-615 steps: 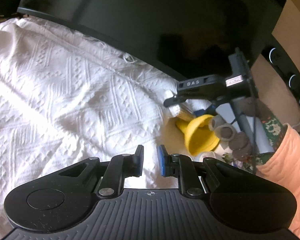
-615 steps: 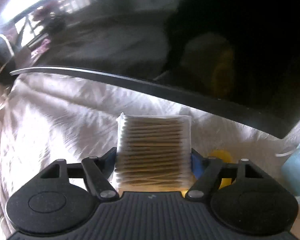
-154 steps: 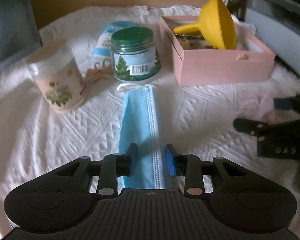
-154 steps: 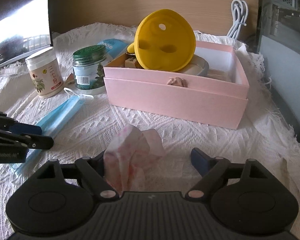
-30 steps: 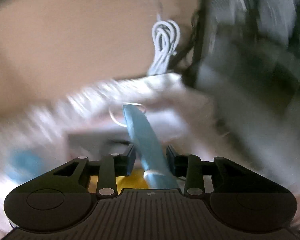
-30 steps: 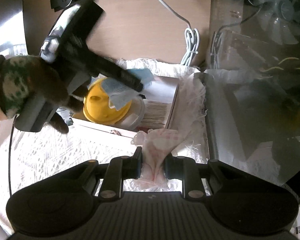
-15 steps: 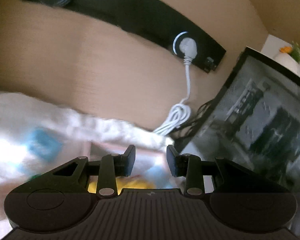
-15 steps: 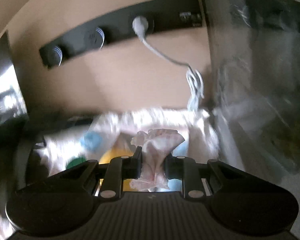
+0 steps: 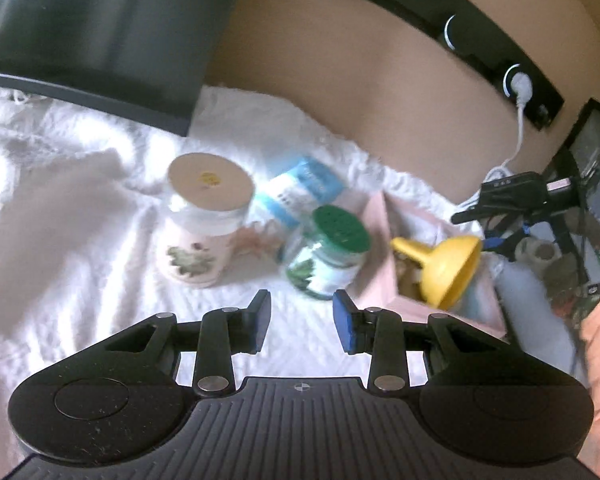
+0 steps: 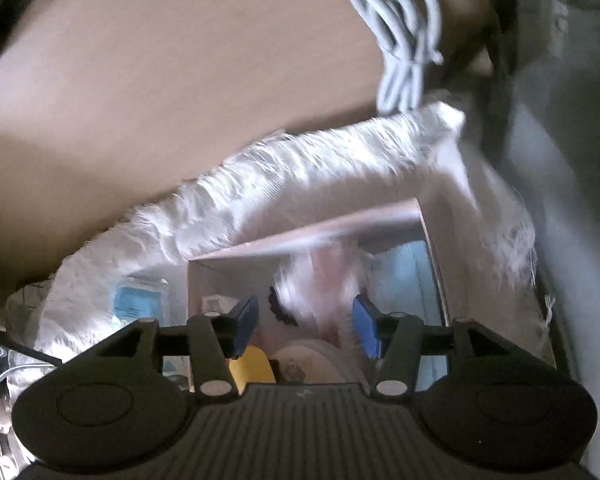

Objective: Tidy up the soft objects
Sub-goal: 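Drop the pink tissue into the pink box with the right tool, then grasp the blue wipes packet with the right tool and set it before the left tool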

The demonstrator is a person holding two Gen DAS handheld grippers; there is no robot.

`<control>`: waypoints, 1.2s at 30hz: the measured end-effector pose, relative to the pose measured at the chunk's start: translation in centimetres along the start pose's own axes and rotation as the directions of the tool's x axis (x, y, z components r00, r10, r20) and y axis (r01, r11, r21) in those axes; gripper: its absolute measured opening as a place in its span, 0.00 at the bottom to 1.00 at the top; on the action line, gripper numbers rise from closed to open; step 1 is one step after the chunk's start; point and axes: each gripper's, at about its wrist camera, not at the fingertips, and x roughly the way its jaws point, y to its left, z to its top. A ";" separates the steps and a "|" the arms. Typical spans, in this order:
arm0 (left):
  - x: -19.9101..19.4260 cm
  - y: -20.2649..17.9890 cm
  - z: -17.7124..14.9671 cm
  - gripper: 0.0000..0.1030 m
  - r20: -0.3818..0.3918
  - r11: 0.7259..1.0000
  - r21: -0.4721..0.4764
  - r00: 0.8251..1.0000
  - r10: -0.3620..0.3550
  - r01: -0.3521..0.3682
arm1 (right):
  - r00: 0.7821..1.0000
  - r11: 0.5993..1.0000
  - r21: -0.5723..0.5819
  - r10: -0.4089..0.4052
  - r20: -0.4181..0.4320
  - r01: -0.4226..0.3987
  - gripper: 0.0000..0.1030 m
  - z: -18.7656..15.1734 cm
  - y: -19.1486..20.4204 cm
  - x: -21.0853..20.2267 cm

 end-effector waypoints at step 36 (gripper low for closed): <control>-5.8 10.4 -3.5 0.36 -0.043 0.987 0.014 0.986 0.162 -0.161 | 0.960 0.920 -0.310 -0.271 -0.065 0.239 0.74 -4.5 23.7 15.2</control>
